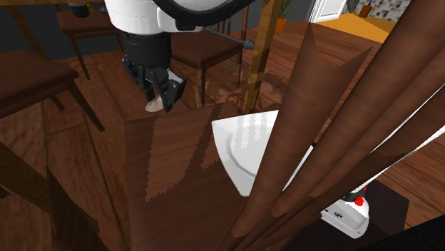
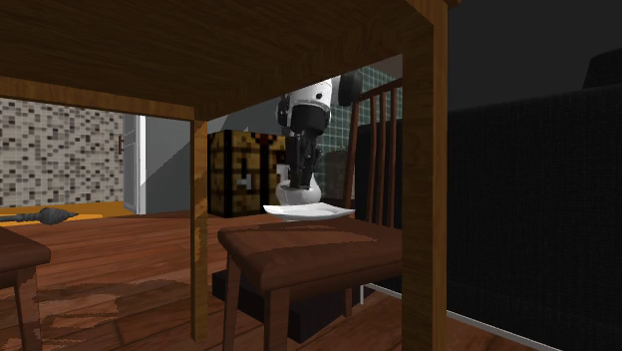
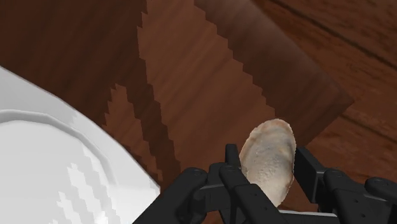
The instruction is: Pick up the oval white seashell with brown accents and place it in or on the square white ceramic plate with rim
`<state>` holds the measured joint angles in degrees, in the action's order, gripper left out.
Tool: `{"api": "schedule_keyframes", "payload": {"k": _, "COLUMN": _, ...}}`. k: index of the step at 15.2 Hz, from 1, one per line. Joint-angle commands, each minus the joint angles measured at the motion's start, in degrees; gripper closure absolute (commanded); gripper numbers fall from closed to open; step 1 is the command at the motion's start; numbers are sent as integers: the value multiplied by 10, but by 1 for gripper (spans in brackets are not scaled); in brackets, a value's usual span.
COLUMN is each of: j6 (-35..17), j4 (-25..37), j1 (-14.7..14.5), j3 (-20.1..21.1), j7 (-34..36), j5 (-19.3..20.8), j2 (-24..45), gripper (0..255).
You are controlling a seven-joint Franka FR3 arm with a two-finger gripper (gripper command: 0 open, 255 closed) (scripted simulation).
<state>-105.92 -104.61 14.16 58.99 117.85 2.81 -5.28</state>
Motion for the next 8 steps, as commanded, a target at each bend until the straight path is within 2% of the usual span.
{"api": "schedule_keyframes", "payload": {"k": 1, "j6": -4, "j4": -53, "j1": -1, "j3": -36, "j7": -59, "j5": -82, "j2": -92, "gripper": 255}}
{"api": "schedule_keyframes", "payload": {"k": 4, "j6": 5, "j4": -120, "j1": -46, "j3": -102, "j7": -106, "j5": -145, "j2": -185, "gripper": 255}}
{"api": "schedule_keyframes", "payload": {"k": 8, "j6": 28, "j4": -199, "j1": -103, "j3": -169, "j7": -144, "j5": -193, "j2": -288, "gripper": 255}}
